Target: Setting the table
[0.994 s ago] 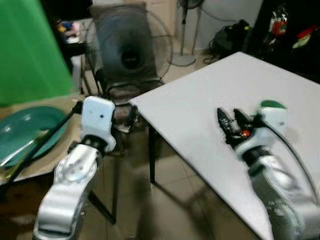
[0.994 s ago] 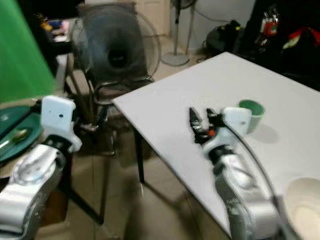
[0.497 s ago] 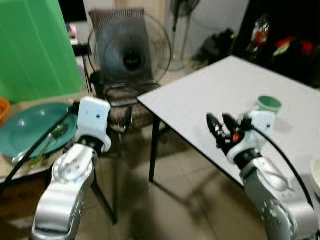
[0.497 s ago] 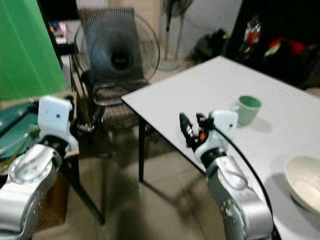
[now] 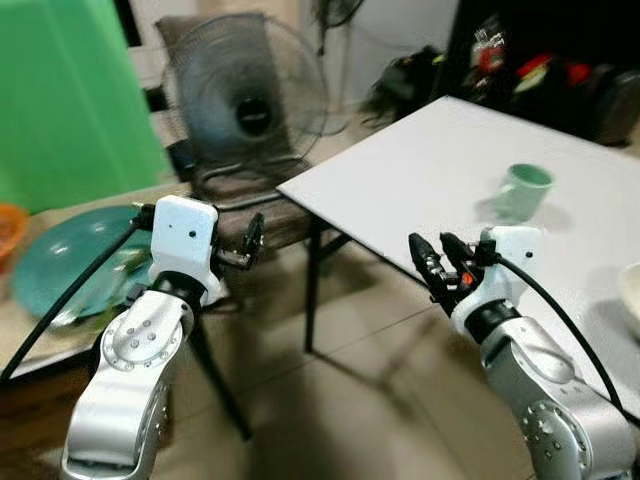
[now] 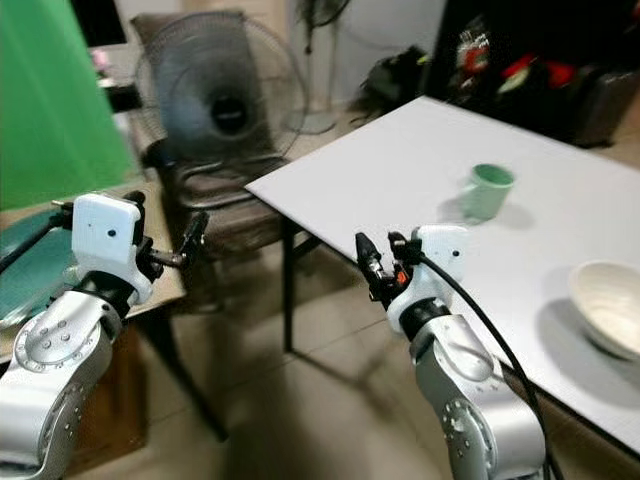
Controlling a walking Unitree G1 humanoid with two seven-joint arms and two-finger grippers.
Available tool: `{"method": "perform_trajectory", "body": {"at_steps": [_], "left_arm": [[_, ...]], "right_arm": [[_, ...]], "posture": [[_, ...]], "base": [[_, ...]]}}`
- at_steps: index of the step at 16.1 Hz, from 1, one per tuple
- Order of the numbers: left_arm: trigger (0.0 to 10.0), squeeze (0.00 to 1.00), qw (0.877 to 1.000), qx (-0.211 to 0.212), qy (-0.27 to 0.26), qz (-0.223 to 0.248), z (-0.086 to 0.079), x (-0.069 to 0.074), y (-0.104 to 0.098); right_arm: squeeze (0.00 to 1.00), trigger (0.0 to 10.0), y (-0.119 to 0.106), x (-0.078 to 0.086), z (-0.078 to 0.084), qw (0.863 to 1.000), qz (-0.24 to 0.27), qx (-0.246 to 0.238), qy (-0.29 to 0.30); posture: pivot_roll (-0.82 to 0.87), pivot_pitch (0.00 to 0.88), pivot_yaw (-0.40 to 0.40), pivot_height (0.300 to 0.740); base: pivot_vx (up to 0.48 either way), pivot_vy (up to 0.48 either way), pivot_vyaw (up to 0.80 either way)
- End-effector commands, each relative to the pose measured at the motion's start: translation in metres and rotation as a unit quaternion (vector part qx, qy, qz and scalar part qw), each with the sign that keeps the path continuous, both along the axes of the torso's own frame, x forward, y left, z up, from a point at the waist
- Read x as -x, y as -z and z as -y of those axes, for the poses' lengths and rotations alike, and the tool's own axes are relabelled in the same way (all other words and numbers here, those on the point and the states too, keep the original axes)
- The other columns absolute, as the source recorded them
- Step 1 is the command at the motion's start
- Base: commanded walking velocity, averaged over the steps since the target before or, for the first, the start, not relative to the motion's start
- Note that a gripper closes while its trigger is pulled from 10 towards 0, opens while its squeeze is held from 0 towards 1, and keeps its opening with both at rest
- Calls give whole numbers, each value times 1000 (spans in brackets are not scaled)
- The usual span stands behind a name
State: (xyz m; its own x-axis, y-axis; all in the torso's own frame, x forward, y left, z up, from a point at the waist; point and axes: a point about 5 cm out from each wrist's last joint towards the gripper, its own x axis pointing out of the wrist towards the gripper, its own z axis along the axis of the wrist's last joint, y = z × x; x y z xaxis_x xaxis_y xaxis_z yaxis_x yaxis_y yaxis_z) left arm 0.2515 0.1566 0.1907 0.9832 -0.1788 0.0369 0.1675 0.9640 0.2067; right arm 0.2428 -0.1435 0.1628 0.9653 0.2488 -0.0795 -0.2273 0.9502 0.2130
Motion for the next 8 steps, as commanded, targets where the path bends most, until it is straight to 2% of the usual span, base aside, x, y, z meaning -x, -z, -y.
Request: {"method": "perform_trajectory", "body": {"at_steps": [1,5,6,8], "left_arm": [[10000,0,1000,-1,0,-2,-2,-1,0],[10000,0,1000,-1,0,-1,-3,-2,0],[10000,0,1000,-1,0,-1,-4,-2,0],[10000,0,1000,-3,-2,0,-5,-3,-1]], "right_arm": [[0,10000,0,-2,-2,1000,-5,-4,-5],[0,10000,-1,-2,-4,1000,-5,-5,-9],[0,10000,0,-2,-4,1000,-6,-6,-8],[0,10000,0,-3,-4,1000,-7,-3,-7]], "posture": [[-48,13,9,740],[-47,13,10,740],[-47,13,10,740],[-44,14,9,740]], "base": [[0,266,0],[0,282,-800],[0,307,-513],[0,313,0]]}}
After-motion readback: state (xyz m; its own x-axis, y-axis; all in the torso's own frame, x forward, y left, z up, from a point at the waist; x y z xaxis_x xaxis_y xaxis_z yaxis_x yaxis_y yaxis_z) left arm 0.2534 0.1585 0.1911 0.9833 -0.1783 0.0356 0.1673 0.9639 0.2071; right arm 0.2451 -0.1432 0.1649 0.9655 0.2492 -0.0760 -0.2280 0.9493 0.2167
